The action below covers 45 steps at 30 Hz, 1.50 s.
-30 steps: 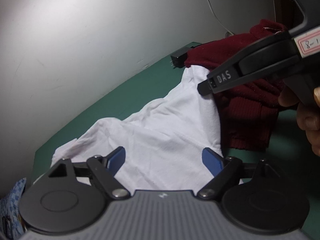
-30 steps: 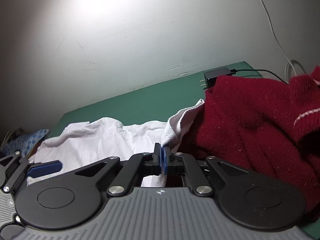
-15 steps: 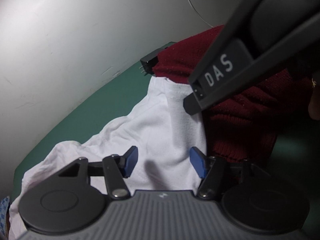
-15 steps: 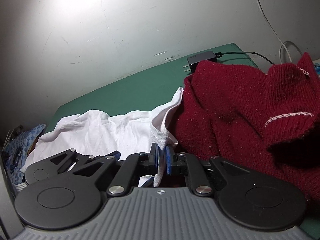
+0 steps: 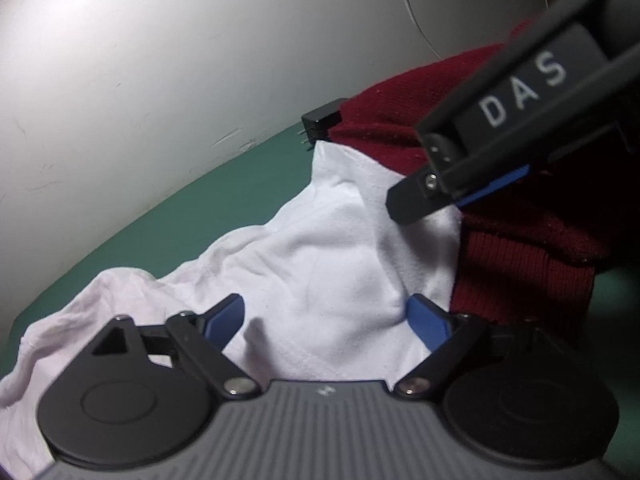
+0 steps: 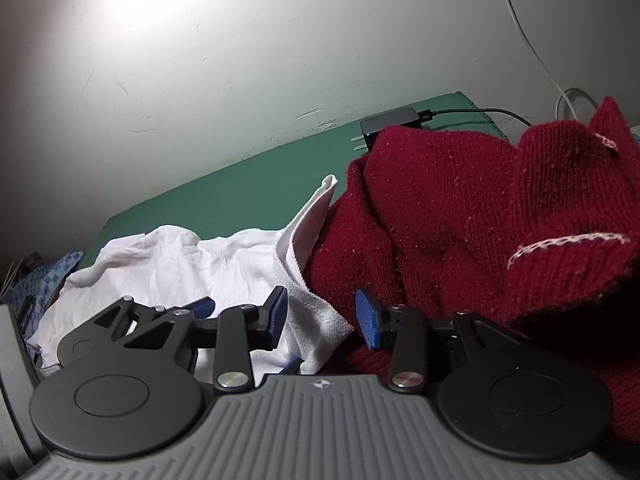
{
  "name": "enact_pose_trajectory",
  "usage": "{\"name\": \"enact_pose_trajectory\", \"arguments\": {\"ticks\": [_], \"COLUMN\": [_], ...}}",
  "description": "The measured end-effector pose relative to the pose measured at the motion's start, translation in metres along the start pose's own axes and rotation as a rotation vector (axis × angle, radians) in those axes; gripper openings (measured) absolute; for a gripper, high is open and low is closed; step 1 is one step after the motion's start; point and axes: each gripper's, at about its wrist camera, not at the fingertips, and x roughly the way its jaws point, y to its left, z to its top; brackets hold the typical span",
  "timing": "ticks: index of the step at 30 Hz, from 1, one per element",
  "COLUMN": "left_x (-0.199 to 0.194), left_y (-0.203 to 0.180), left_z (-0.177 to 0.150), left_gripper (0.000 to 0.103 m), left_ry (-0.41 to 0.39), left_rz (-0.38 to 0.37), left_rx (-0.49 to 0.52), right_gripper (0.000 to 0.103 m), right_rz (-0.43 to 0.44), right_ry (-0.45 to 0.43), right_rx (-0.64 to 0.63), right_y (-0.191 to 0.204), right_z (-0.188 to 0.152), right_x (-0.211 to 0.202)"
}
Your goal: Fold clothes
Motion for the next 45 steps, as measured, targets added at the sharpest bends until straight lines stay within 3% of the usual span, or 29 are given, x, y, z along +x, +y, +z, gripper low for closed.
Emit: {"name": "enact_pose_trajectory", "arguments": {"ticks": [2,4,6,8,11,13,17,19,24,28,30,33,41,45], "left_x": [0.005,0.0,-0.004,-0.016,-0.036,-0.044,-0.038,-0.029,-0.012,-0.011,-0.013,-0.011,-0.003,-0.014], "left_y": [0.011,0.013,0.014,0.017,0.016,0.014,0.002,-0.004,-0.008,-0.014,-0.016,0.001,0.089,0.128], "left_z": [-0.004,-0.004,-0.003,-0.001,0.001,0.004,0.01,0.01,0.012,0.01,0.01,0.012,0.01,-0.003], "left_gripper": [0.102,0.102,0.09,0.085,0.1,0.1,0.097,0.089,0.027,0.023,0.01,0.008,0.002,0.001], "left_ry": [-0.001,0.001,0.002,-0.017,-0.081,-0.111,-0.08,-0.065,-0.006,-0.004,-0.004,0.015,0.084,0.034], "left_rz": [-0.011,-0.034,-0.057,-0.111,-0.129,-0.136,-0.143,-0.126,-0.102,-0.067,-0.059,-0.077,-0.258,-0.422], "left_rx": [-0.061,-0.06,-0.058,-0.058,-0.044,-0.018,0.013,0.032,0.034,0.095,0.118,0.034,-0.443,-0.675], "right_gripper": [0.039,0.011,0.005,0.004,0.004,0.004,0.004,0.004,0.004,0.004,0.008,0.022,0.026,0.026], "right_rz": [-0.014,-0.055,-0.071,-0.063,-0.031,-0.005,0.014,0.021,0.038,0.05,0.055,0.069,0.097,0.097], "right_ry": [0.0,-0.008,-0.027,-0.05,-0.046,-0.038,-0.04,-0.042,-0.052,-0.081,-0.095,-0.133,-0.148,-0.117], "right_rx": [-0.018,-0.07,-0.097,-0.08,-0.045,-0.02,-0.03,-0.04,-0.058,-0.006,0.02,0.098,0.362,0.365], "right_y": [0.001,0.006,0.01,0.009,0.005,0.002,0.007,0.01,0.017,0.012,0.01,0.003,-0.027,-0.019], "right_z": [-0.003,-0.005,-0.005,-0.003,0.003,0.008,0.013,0.015,0.019,0.014,0.011,0.003,-0.043,-0.055], "right_x": [0.005,0.006,0.001,-0.006,-0.009,-0.01,-0.014,-0.017,-0.022,-0.026,-0.028,-0.034,-0.049,-0.048]}}
